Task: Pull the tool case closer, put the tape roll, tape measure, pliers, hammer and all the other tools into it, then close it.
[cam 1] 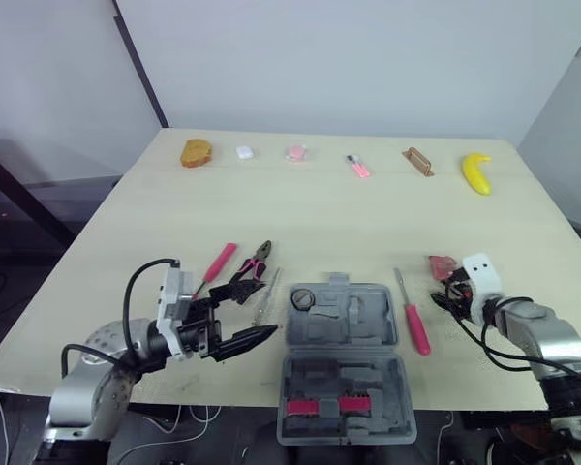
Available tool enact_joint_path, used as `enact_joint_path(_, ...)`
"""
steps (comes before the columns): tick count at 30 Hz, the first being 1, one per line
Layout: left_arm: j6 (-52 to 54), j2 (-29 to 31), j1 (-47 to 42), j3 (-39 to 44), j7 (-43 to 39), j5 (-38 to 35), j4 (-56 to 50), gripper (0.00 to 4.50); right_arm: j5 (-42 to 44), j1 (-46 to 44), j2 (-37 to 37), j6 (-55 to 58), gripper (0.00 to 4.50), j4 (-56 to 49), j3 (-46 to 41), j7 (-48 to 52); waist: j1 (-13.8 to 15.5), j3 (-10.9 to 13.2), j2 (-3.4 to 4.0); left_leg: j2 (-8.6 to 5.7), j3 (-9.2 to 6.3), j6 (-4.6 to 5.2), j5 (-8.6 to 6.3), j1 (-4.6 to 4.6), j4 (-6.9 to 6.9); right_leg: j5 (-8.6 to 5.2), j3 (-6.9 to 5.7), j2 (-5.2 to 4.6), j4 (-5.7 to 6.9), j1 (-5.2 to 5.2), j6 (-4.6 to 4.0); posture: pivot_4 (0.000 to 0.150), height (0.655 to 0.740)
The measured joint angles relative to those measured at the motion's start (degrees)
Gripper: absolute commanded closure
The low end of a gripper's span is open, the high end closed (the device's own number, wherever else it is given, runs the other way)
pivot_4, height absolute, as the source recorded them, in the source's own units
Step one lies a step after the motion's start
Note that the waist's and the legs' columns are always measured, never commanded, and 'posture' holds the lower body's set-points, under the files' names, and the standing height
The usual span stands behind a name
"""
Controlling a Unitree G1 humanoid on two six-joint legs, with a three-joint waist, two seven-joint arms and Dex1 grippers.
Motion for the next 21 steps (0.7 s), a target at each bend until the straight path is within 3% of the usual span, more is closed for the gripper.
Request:
enact_joint_path(3, 0.8, -0.1, -0.2, -0.1, 1.1, -0.4, -1.1, 0.0, -0.8, -0.6, 0.4, -1.4, 4.26, 1.3, 0.1, -0.5, 0.1, 0.0, 0.01, 0.0, 0.01, 0.0, 0.0, 0.0, 0.03, 0.0, 0.01, -0.01, 0.01, 0.02, 0.0, 0.15, 0.74)
enact_joint_path(4, 1.1, -0.3, -0.2, -0.2, 1.5, -0.5, -1.4, 0.0, -0.9, -0.7, 0.4, -1.8, 4.4, 1.8, 0.1, -0.6, 0.2, 0.0, 0.01, 0.0, 0.01, 0.0, 0.0, 0.0, 0.05, 0.0, 0.01, -0.01, 0.01, 0.03, 0.01, 0.15, 0.74)
enact_joint_path(12, 2.5, -0.5, -0.4, -1.8, 3.2, -1.4, -4.4, 0.0, -1.7, 1.6, -0.6, -3.2, 4.4, 0.4, -0.4, -0.4, 0.4, 0.0, 0.02, -0.01, -0.04, 0.0, 0.0, 0.0, 0.08, 0.0, -0.05, -0.03, 0.01, 0.09, 0.02, 0.15, 0.74)
enact_joint_path(21, 3.7, -0.1, -1.2, -2.4, 2.7, -2.1, -5.0, 0.0, 2.7, 22.7, -5.1, 1.9, 4.4, -19.9, -7.0, 3.4, 1.0, 0.0, 0.05, -0.01, -0.14, 0.0, 0.0, 0.0, 0.04, -0.06, -0.13, -0.02, 0.01, 0.13, 0.09, 0.15, 0.74)
